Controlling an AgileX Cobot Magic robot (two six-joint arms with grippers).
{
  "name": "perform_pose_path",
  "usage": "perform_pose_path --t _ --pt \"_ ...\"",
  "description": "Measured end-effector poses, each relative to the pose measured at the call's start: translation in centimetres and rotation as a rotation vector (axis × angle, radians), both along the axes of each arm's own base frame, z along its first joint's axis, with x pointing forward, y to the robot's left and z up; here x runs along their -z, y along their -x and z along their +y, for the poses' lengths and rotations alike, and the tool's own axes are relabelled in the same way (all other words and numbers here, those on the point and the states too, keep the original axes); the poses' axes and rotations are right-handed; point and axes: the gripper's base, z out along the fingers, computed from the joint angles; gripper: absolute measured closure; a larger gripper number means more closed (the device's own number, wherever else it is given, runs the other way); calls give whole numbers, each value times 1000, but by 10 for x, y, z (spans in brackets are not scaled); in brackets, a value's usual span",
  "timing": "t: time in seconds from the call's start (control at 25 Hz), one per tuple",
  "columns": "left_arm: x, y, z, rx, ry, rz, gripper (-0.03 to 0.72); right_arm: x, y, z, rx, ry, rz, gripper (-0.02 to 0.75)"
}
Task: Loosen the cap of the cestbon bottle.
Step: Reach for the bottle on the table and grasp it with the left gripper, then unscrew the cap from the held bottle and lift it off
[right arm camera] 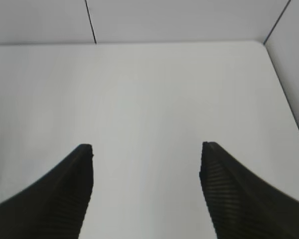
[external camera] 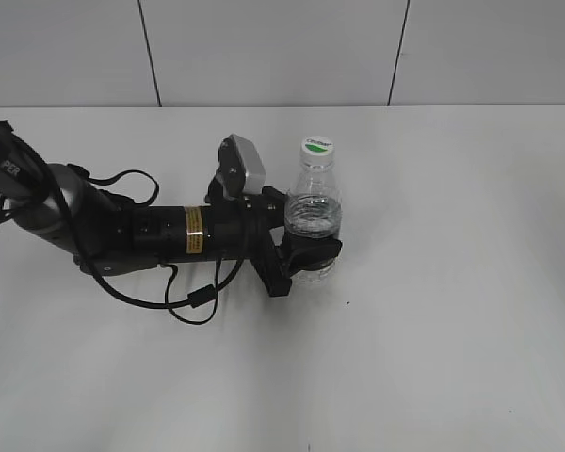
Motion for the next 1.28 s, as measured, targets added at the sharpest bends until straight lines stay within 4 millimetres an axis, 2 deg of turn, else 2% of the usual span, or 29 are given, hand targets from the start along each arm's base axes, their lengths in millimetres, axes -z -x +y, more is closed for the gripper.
perform_pose_path --t 0.48,0.68,0.8,0.96,1.2,1.28 --pt "0 0 0 1 0 0 276 0 -47 4 -2 -11 544 232" --pt "0 0 0 1 1 0 276 0 -81 17 -41 1 581 232" --pt "0 0 0 1 1 0 276 -2 -92 36 -95 15 569 232" --pt "0 0 0 1 1 0 276 -2 -98 76 -201 44 563 234" --pt "0 0 0 1 1 0 276 9 -92 144 -381 79 585 235" --pt "0 0 0 1 1 0 276 13 -88 161 -430 61 602 235"
